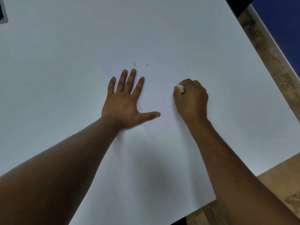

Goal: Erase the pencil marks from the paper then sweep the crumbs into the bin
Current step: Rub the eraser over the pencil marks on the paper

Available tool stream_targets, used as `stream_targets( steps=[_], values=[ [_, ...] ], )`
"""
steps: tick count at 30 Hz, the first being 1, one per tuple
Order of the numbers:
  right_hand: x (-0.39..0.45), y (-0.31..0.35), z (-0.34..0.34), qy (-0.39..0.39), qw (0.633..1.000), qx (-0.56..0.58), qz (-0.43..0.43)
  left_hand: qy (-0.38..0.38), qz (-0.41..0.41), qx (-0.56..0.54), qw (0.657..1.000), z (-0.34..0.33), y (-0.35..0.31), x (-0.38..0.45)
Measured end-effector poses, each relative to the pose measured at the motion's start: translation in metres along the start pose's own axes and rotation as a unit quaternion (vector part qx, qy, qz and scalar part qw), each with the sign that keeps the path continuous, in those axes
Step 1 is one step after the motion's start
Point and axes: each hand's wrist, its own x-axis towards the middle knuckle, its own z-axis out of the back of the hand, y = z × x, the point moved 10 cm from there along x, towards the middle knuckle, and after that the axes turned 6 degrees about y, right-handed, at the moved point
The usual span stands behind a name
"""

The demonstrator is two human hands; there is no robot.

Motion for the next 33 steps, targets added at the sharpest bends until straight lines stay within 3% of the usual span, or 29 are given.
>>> stream_targets(
  steps=[4, 11, 16, 19, 29, 33],
  values=[
    [-0.001, 0.0, -0.001, 0.007, 1.0, 0.024, -0.013, 0.002, -0.001, 0.002, 1.0, -0.001, 0.0, 0.001],
    [-0.04, 0.075, -0.035, 0.053, 0.991, 0.051, 0.108, -0.019, -0.016, 0.005, 1.0, 0.002, -0.001, -0.001],
    [-0.004, 0.001, 0.005, -0.03, 0.999, -0.028, 0.011, 0.002, -0.001, -0.003, 1.0, 0.001, -0.001, -0.001],
    [0.007, -0.033, 0.018, -0.014, 0.999, -0.029, -0.038, 0.004, 0.003, -0.002, 1.0, 0.002, 0.0, -0.001],
    [-0.012, 0.034, -0.011, -0.003, 0.999, 0.034, 0.042, 0.0, 0.002, 0.004, 1.0, 0.001, 0.001, 0.0],
    [0.007, -0.017, 0.017, -0.045, 0.998, -0.04, -0.035, -0.002, 0.002, -0.007, 1.0, 0.002, 0.0, -0.001]
  ],
)
